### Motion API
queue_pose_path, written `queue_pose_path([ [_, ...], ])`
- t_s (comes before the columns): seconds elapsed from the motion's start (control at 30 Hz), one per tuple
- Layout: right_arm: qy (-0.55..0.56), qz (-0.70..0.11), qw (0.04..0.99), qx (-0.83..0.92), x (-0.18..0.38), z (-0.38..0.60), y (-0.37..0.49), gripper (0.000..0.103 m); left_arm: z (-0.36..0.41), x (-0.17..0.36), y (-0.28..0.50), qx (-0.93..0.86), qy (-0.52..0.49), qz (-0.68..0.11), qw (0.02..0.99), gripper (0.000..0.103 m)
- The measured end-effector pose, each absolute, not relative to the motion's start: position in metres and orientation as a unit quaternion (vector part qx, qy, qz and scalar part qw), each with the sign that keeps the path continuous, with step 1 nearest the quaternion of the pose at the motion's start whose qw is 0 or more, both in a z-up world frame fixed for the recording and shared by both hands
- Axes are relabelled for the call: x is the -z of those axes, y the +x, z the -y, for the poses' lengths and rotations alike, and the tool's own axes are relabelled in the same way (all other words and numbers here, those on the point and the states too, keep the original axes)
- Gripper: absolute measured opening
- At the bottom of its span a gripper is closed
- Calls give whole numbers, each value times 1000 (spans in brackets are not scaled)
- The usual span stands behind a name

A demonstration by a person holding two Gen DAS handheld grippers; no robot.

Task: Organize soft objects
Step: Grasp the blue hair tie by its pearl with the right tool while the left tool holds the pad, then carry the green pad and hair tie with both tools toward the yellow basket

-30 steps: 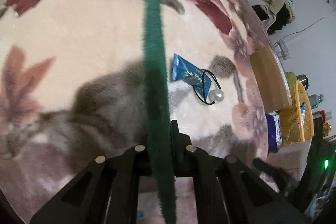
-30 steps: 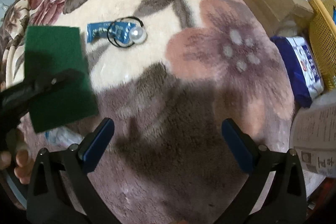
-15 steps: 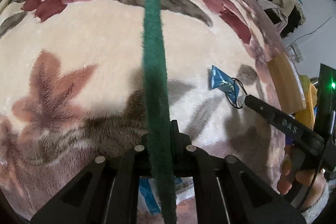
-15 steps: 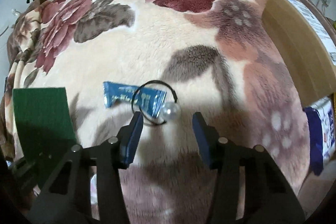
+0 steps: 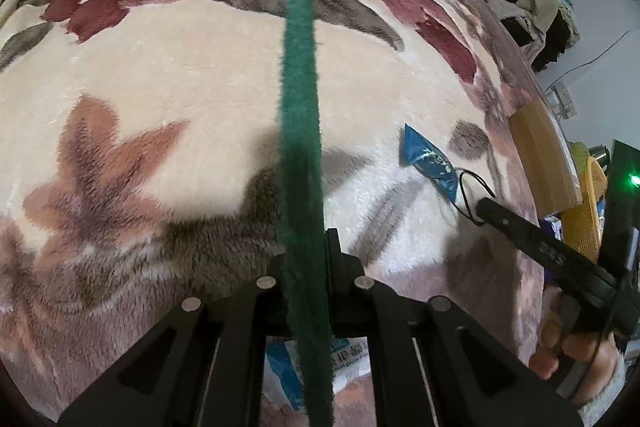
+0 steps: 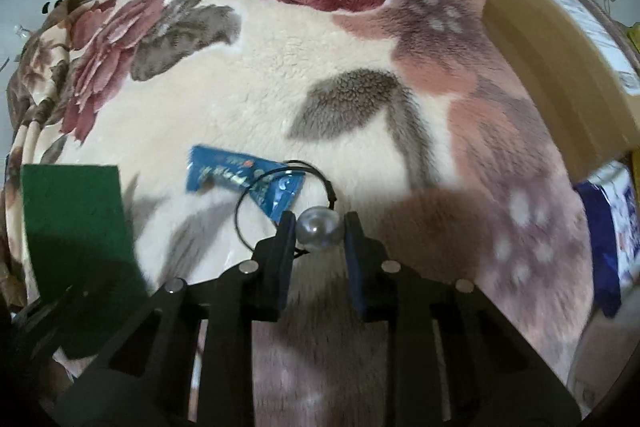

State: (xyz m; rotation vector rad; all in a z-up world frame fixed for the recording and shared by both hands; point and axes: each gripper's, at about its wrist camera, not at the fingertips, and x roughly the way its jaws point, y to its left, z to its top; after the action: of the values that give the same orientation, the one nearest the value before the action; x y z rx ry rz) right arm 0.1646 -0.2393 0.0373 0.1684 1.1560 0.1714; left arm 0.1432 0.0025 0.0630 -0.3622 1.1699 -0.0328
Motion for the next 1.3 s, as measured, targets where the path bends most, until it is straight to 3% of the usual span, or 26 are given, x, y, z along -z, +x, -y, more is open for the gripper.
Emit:
queue_pose_path([
  [0.8, 62, -530, 838, -116, -85, 216, 53, 25, 3, -115, 56, 15, -143, -534, 833, 6],
  [1.3, 71, -510, 851, -108, -111, 243, 13, 25, 48, -131, 28, 38, -105, -537, 836, 6],
])
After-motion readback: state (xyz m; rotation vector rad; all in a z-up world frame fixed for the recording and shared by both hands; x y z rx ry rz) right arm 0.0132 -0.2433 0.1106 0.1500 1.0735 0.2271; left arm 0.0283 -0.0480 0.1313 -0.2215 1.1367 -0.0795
